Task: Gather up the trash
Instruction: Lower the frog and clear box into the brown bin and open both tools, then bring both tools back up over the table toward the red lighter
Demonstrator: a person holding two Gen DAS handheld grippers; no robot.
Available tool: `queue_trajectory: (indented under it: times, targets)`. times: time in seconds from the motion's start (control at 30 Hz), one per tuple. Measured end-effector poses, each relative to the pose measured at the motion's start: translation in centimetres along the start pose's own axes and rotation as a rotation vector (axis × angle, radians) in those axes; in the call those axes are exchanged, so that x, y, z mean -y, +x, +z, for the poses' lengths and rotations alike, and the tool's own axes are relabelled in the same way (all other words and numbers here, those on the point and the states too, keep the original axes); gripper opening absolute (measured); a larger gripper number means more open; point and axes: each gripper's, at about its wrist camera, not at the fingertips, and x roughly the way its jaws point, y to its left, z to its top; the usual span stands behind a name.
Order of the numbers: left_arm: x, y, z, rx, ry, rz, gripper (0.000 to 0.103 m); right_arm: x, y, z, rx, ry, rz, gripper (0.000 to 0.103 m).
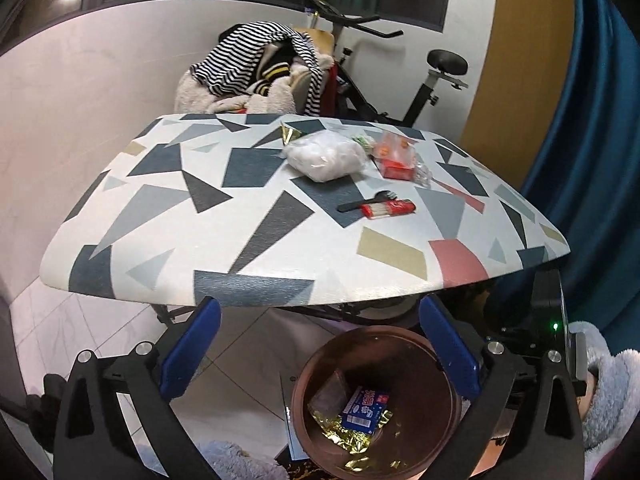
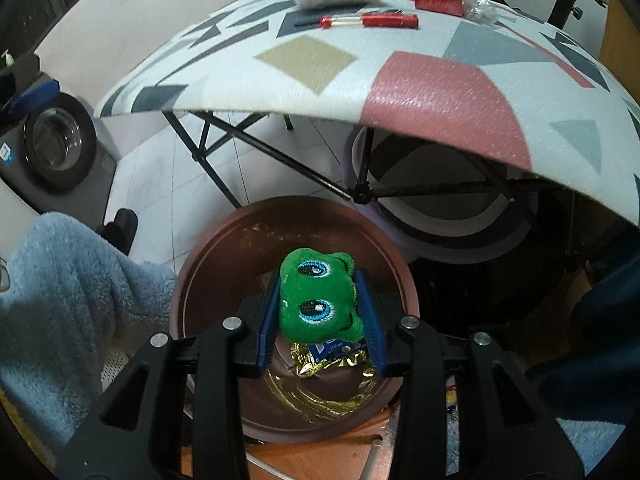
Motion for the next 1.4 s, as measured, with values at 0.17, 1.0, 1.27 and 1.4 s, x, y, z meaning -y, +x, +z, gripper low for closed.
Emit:
queue_trajectory:
  times: [0.17,1.0,1.27,1.4]
  targets:
    - [-0.6,-0.4,-0.1,0.018,-0.011,0.015,0.097,-0.4,0.5,0.0,-0.013,-0.018,-0.013,0.04]
    - [-1.9,-0.5,3.2,0.11,0.012,0.041,0.097,1.2,-6.3,4.8,0.185,-0.011,-0.145,0.097]
    - [-1.7,-0.6,5.7,0.151,0.034,0.034,0.097,3.0,-8.7,8.6,0.239,-0.04,-0.153,0.097]
    - [-1.7,-0.5,6.7,0.16,0.038,0.027,0.097,3.8,-9.7,10.0,0.274,-0.045,-0.154,0.097]
